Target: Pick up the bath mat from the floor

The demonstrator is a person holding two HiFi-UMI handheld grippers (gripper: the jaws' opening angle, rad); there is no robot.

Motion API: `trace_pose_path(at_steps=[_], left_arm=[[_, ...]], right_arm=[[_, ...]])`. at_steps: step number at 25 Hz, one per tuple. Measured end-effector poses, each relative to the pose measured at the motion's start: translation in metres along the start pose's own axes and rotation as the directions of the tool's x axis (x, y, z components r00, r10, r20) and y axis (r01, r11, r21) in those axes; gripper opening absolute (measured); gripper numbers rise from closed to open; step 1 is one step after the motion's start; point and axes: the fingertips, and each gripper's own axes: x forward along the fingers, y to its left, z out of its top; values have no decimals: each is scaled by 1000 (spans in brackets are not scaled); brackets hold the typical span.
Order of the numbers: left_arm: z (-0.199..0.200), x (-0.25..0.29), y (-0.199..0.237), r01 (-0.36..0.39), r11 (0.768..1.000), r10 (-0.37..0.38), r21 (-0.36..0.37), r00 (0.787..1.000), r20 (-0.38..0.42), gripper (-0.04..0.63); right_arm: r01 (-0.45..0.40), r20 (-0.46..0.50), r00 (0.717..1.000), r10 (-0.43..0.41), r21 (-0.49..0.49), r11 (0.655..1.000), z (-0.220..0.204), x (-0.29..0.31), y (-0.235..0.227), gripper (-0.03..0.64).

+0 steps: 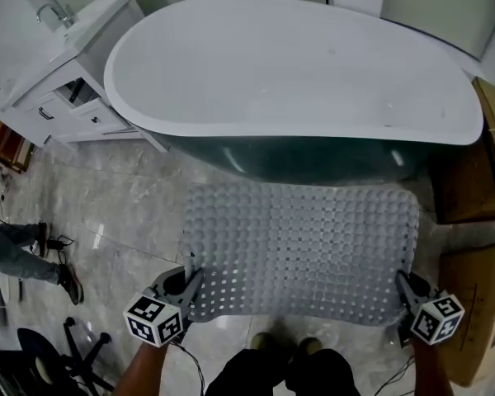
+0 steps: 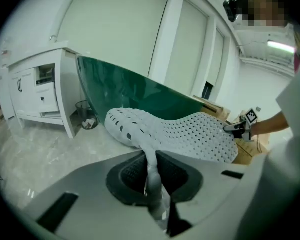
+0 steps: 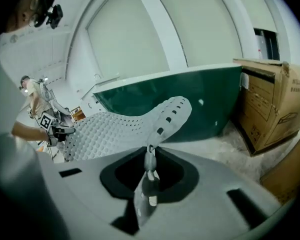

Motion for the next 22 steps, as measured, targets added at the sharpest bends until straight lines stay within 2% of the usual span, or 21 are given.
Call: trace_pose_path(at_steps=[9, 17, 22], left_arm=[[103, -100, -36, -35, 999, 33, 23, 996, 85, 41], [200, -162, -63, -47, 997, 37, 59, 987, 159, 41], [251, -197, -76, -62, 996, 48, 61, 976, 211, 41]], right_arm=[[1, 74, 997, 0, -17, 1000, 98, -98, 46, 57], [32, 152, 988, -23, -59, 998, 187, -169, 79, 55], [22, 225, 974, -14, -33, 999, 228, -208, 95, 55]])
